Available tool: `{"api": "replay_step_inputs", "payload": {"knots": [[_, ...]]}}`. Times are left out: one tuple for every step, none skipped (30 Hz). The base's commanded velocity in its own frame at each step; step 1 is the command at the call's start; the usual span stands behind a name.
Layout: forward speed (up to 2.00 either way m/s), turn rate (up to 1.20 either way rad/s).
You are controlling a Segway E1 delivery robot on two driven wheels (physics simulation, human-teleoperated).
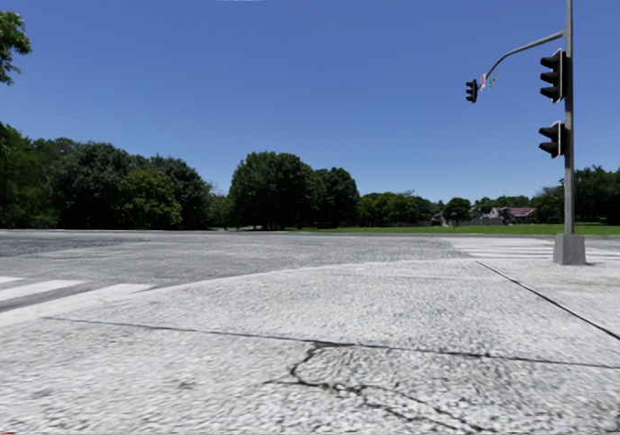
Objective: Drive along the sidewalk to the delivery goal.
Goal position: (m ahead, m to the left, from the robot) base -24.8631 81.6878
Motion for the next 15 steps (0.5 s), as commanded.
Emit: {"api": "replay_step_inputs", "payload": {"knots": [[2.0, 0.74], [2.0, 0.74], [2.0, 0.74], [2.0, 0.74], [2.0, 0.74], [2.0, 0.74], [2.0, 0.74], [2.0, 0.75], [2.0, 0.77], [2.0, 0.8], [2.0, 0.81], [2.0, 0.82], [2.0, 0.83], [2.0, 0.83], [2.0, 0.83]]}}
